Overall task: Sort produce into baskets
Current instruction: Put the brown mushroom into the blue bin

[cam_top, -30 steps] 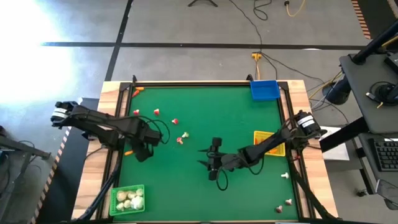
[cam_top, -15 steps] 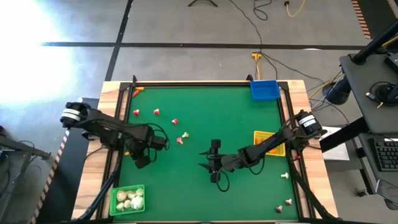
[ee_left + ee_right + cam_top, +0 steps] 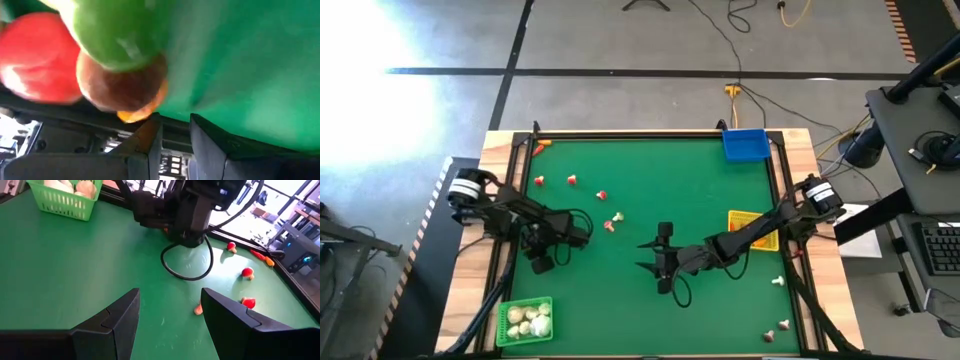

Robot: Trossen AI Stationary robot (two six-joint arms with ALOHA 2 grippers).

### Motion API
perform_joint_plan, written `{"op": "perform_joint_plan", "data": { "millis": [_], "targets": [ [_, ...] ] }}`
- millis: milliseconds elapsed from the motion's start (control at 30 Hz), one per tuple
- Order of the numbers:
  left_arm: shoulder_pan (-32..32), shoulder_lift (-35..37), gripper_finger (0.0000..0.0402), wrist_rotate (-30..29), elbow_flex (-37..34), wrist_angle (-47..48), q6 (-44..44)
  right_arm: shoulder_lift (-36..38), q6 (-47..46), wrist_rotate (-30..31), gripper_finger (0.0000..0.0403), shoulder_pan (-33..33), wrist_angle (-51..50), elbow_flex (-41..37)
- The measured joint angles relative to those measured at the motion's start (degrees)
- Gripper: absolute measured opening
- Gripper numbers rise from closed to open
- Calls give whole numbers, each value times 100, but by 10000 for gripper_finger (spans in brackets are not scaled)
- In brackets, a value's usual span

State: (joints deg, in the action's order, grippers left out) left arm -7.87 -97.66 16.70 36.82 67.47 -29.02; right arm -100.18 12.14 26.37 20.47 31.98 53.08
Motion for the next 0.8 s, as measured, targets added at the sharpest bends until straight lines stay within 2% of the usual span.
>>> {"op": "perform_joint_plan", "data": {
  "millis": [267,433,567,800],
  "targets": [
    [10,-101,84,-186,-142,-144,-89,2,249,2,203,-15,2,4],
    [15,-42,84,-428,343,220,111,2,290,2,203,-61,3,4],
    [99,-35,84,-977,758,546,207,2,288,4,203,-131,4,4],
    [505,-40,84,-1021,742,804,375,2,280,-10,203,-195,1,4]
  ]
}}
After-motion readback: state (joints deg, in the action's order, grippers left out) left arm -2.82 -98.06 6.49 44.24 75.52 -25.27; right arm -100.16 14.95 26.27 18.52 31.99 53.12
